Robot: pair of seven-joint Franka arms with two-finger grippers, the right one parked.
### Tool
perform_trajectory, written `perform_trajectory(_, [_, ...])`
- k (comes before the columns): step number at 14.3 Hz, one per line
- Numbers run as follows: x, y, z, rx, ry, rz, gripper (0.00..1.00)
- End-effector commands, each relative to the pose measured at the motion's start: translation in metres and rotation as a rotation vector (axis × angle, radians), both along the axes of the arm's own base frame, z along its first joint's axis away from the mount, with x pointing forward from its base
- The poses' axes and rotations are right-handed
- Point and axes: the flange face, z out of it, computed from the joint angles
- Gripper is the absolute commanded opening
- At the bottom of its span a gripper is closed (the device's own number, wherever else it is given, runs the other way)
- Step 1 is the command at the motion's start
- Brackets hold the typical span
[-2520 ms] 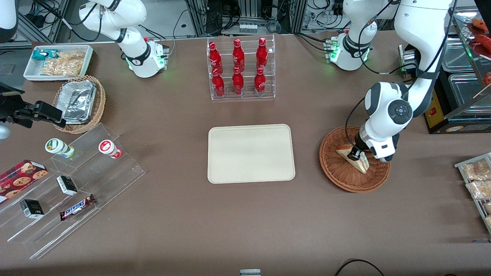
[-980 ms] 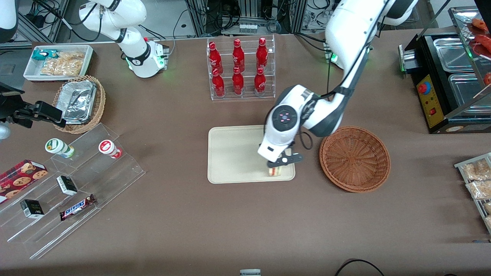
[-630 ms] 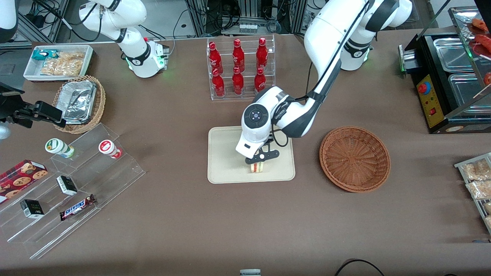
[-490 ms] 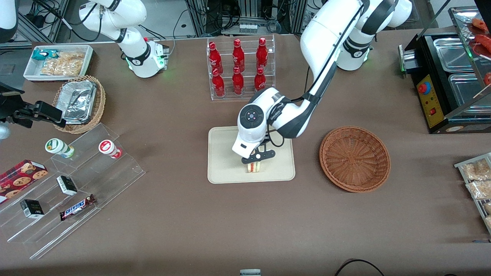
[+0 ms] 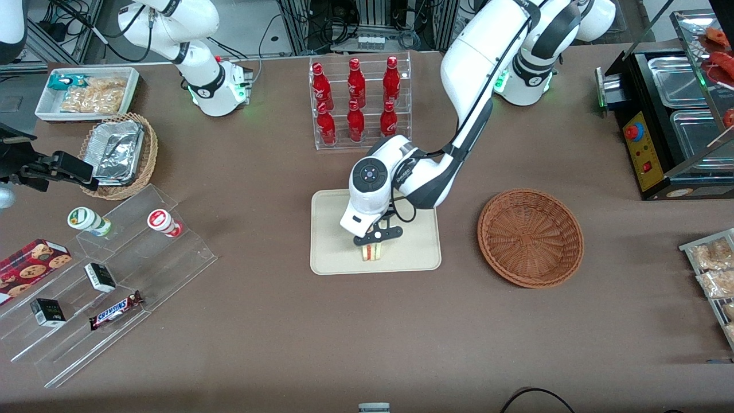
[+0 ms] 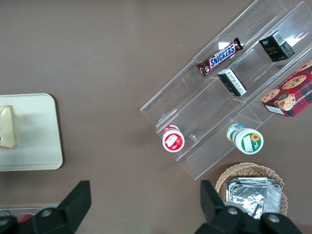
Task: Place sandwich from basket to tray
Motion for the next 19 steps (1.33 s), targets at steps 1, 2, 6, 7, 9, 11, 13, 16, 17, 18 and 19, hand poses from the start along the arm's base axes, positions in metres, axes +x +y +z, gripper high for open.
perform_trajectory(1, [0.005,0.002,0.039,-0.001,-0.024,0.017,1.0])
perform_trajectory(2, [0.004,0.006,0.054,0.017,-0.016,0.017,1.0])
perform_trajectory(6, [0.032,0.071,0.124,0.111,0.004,0.091,1.0])
perform_trajectory(7, [0.041,0.09,0.124,0.127,0.022,0.116,1.0])
perform_trajectory(9, [0.056,0.123,0.121,0.141,0.038,0.164,1.0])
perform_trajectory(11, [0.062,0.161,0.127,0.15,0.051,0.206,1.0])
perform_trajectory(13, [0.066,0.205,0.137,0.142,0.065,0.147,1.0])
perform_trajectory(16, [0.065,0.259,0.157,0.127,0.074,0.086,1.0])
perform_trajectory(17, [0.061,0.272,0.162,0.124,0.075,0.054,1.0])
perform_trajectory(18, [0.059,0.283,0.168,0.119,0.074,0.038,1.0])
perform_trajectory(19, [0.055,0.296,0.177,0.114,0.071,0.028,1.0])
